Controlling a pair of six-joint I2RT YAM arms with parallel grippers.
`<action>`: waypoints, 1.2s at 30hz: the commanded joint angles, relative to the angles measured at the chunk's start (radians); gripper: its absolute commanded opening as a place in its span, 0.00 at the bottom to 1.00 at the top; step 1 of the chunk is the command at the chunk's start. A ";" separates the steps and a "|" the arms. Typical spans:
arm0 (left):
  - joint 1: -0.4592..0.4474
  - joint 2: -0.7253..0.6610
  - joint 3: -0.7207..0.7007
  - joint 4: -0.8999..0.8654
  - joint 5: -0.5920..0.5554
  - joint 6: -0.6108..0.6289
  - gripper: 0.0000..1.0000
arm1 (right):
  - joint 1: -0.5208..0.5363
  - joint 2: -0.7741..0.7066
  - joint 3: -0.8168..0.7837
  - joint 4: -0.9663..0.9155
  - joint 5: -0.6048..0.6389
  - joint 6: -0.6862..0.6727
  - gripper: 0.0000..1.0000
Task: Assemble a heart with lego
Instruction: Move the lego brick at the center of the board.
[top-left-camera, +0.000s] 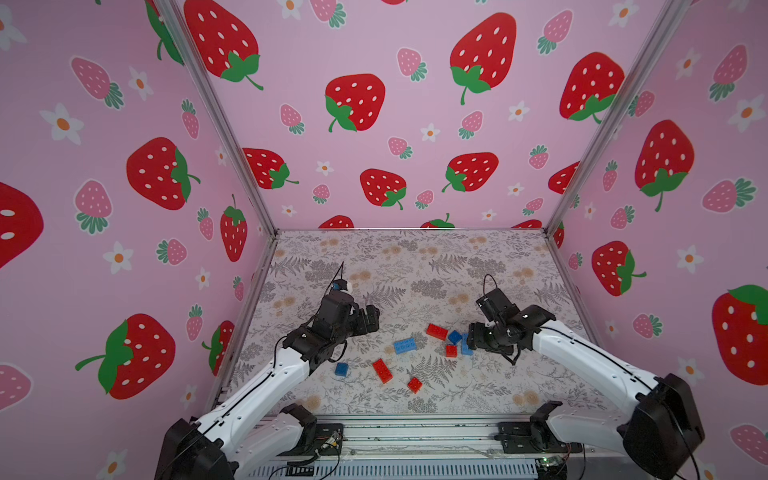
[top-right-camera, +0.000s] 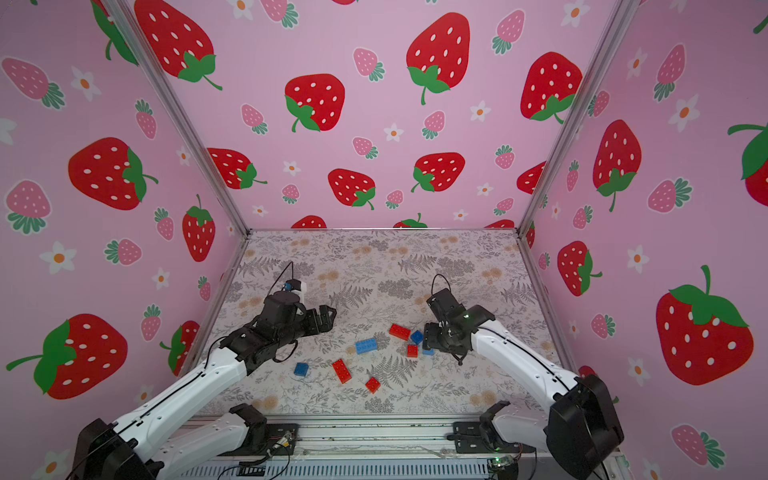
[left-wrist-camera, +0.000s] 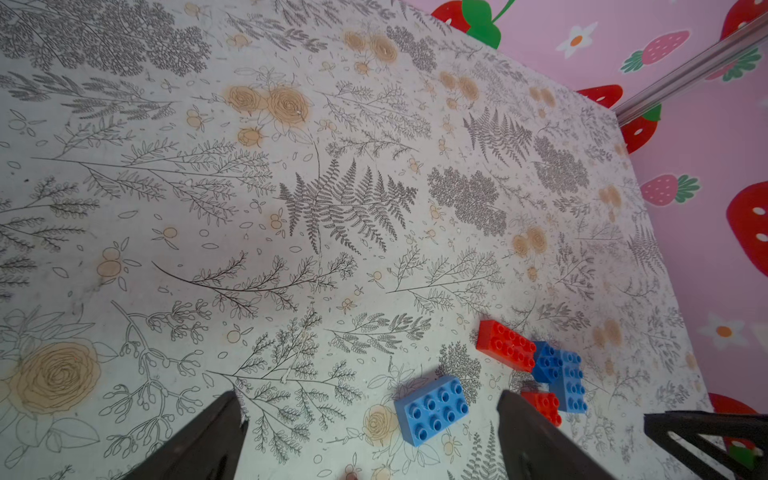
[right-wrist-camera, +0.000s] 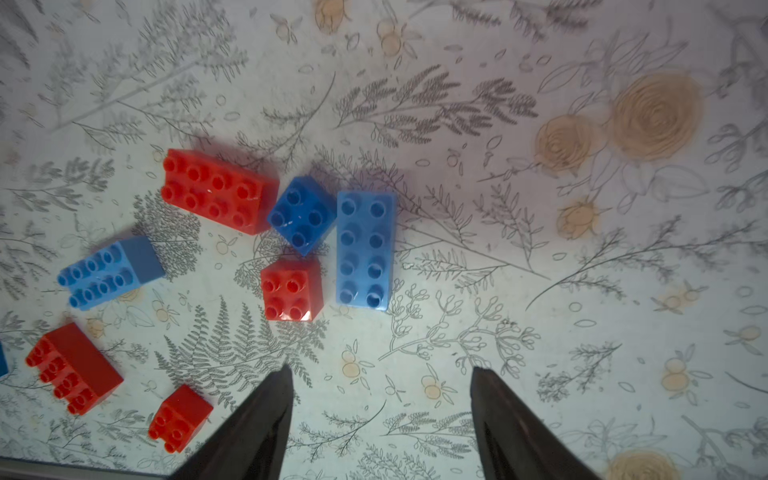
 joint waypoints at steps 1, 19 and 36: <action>-0.014 0.011 0.034 -0.027 0.022 -0.007 0.99 | 0.059 0.077 0.051 0.006 0.030 0.070 0.69; -0.022 0.061 0.045 -0.039 0.015 0.003 0.99 | 0.086 0.326 0.130 0.143 0.026 0.130 0.44; -0.023 0.114 0.080 -0.060 0.009 0.023 0.99 | -0.007 0.455 0.205 0.208 0.069 0.083 0.35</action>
